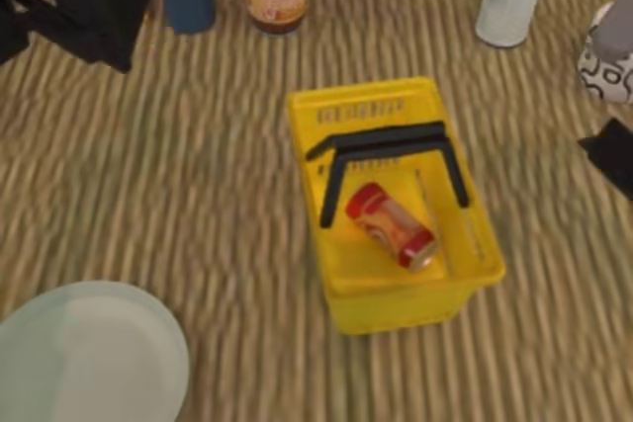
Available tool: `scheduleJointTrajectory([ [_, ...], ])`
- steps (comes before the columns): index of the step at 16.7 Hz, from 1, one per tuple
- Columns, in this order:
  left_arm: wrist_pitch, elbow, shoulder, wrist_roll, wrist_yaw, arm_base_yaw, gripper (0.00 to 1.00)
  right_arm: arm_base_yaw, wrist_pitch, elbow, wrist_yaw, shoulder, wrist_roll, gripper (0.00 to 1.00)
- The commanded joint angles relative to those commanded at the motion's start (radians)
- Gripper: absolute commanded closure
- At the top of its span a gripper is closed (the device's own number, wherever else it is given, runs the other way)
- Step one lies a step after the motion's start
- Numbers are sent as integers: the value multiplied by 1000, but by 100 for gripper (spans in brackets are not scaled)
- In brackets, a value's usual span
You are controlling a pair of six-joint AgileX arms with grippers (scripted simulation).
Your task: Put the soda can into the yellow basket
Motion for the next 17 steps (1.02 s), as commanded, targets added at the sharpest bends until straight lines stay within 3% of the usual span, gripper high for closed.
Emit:
scheduleJointTrajectory([
  [6, -295, -397, -664, 19, -338, 74, 0, 167, -403, 609, 2, 628, -276, 0],
  [10, -428, -604, -996, 58, -515, 102, 0, 250, -595, 912, 4, 924, -411, 0],
  [13, -477, -693, -1137, 84, -595, 113, 0, 288, -679, 1045, 6, 1046, -473, 0],
  [17, -490, -720, -1182, 94, -620, 116, 0, 300, -706, 1086, 7, 1082, -493, 0],
])
